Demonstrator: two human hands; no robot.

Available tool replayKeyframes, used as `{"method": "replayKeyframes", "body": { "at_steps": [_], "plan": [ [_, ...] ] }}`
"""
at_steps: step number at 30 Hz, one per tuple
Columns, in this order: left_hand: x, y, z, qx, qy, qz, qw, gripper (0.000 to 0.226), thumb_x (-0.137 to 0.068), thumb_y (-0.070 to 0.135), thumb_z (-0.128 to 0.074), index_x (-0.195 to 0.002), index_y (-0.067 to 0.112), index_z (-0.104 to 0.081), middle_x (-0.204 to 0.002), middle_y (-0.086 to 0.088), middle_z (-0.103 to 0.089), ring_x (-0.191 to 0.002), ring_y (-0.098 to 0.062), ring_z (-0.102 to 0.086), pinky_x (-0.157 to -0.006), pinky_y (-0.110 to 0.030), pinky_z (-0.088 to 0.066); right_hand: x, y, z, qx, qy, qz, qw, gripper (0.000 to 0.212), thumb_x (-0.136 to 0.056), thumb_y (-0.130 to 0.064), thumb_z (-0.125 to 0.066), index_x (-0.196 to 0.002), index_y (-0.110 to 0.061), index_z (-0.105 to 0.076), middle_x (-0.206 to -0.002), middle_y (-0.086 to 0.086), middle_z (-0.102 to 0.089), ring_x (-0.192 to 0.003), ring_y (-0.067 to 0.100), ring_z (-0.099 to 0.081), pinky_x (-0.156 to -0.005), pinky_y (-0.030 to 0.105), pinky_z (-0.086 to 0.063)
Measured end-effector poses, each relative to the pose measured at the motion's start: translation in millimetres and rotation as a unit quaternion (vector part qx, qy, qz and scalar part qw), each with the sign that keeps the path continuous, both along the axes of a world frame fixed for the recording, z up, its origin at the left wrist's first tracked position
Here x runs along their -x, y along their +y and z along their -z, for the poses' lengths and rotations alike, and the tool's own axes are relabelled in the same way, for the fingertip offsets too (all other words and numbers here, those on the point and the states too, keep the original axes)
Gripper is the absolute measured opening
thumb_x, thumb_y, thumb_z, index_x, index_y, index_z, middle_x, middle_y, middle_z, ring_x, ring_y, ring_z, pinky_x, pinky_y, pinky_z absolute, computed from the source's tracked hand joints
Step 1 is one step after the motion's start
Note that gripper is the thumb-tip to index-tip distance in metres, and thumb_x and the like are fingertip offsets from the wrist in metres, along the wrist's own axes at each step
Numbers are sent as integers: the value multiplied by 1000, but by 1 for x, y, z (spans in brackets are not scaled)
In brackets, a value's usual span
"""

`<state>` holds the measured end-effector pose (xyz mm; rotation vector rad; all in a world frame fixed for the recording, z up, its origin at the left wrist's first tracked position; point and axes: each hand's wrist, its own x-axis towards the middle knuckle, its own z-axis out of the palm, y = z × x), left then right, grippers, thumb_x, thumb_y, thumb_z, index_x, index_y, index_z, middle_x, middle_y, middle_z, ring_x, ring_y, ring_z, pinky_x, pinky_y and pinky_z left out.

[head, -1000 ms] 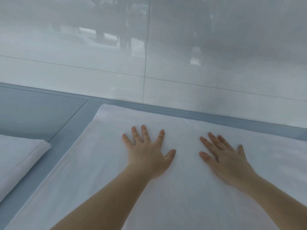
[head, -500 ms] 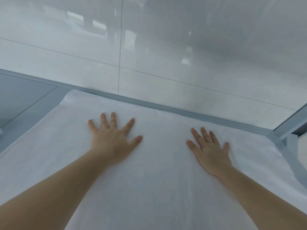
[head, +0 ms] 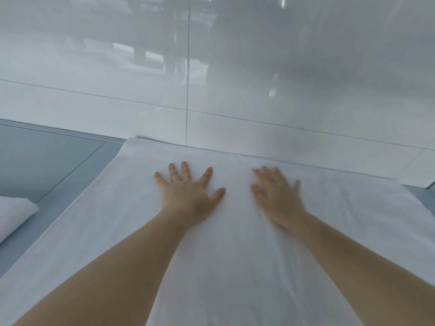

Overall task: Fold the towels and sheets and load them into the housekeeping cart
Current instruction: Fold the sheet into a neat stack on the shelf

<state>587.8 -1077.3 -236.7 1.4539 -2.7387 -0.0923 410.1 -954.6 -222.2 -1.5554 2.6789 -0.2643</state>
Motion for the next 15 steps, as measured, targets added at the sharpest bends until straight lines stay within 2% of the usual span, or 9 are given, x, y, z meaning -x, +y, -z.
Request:
{"method": "replayKeyframes", "body": {
  "at_steps": [2,4,6,10,13,15],
  "plan": [
    [0,-1,1,-4,-2,-1,1000,77,-75,83,2,-146,53,7,-161,-13,6,-146,-41,10,-107,-69,8,-40,-23,6,-10,1,-106,994,50,-99,-52,-20,-148,-45,-16,-160,-16,-5,-147,7,2,-114,58,4],
    [1,-3,1,-7,-1,0,1000,73,-77,81,1,-145,54,8,-161,-12,6,-146,-39,10,-108,-69,7,-38,-26,7,-47,3,-126,991,51,-98,-57,-13,-148,-49,-8,-160,-17,1,-146,6,5,-116,52,7],
    [1,-4,0,-12,1,5,1000,75,-76,82,1,-145,54,8,-161,-11,6,-146,-37,10,-108,-68,7,4,-5,2,-69,1,-75,995,54,-95,-62,-11,-148,-50,-2,-159,-18,6,-146,7,8,-117,49,8],
    [-1,-3,-5,-22,-1,34,999,76,-77,83,-3,-147,53,0,-162,-5,1,-148,-28,7,-108,-68,4,115,91,-5,-110,-11,97,989,59,-93,-65,-8,-148,-48,2,-160,-14,8,-147,10,5,-119,47,3],
    [10,12,-7,-14,26,59,998,52,-98,58,-18,-149,48,-13,-162,3,-8,-149,-23,0,-111,-67,-1,165,157,-15,-140,-20,206,968,60,-94,-62,-8,-150,-43,1,-161,-10,5,-148,15,0,-118,51,-2],
    [31,38,-8,-22,33,72,997,48,-103,39,-21,-149,46,-14,-162,4,-8,-149,-24,0,-111,-67,-2,168,167,-16,-147,2,227,963,58,-98,-56,-12,-152,-36,-6,-161,-8,-1,-148,19,-3,-117,55,-4]
  ]
}}
